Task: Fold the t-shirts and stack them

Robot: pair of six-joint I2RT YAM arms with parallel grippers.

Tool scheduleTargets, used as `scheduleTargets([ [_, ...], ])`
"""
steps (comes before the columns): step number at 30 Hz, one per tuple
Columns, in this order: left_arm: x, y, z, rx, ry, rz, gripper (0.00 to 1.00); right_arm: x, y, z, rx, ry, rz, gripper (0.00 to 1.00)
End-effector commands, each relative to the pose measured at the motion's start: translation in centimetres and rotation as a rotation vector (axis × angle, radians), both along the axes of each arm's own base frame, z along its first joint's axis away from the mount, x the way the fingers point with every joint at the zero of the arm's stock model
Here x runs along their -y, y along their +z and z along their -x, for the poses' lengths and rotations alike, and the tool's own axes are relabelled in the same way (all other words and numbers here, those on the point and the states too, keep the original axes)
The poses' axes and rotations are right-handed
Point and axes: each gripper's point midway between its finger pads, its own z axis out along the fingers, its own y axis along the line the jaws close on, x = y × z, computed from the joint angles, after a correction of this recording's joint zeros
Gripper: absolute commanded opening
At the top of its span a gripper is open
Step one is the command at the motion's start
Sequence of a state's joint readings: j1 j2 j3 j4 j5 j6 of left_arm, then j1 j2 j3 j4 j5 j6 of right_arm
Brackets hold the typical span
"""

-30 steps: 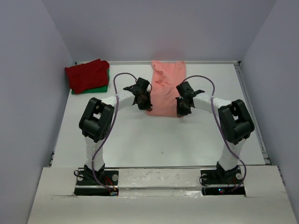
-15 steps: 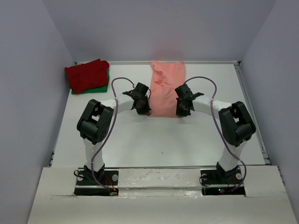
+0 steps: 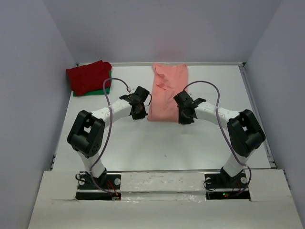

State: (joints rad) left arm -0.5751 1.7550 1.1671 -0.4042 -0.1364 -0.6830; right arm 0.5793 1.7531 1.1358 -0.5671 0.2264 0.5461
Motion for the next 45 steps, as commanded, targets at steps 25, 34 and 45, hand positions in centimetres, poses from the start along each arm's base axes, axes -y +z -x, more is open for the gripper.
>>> scheduleTargets([
  [25, 10.7, 7.8, -11.8, 0.178, -0.317, 0.300, 0.00, -1.7, 7.3, -16.2, 0.178, 0.096, 0.026, 0.00],
  [34, 9.9, 6.1, -14.9, 0.167, -0.316, 0.325, 0.00, 0.5, 6.7, -19.0, 0.164, 0.072, 0.001, 0.00],
  [45, 9.9, 5.2, -17.0, 0.152, -0.311, 0.381, 0.00, 1.2, 4.1, -20.2, 0.114, 0.059, -0.006, 0.00],
])
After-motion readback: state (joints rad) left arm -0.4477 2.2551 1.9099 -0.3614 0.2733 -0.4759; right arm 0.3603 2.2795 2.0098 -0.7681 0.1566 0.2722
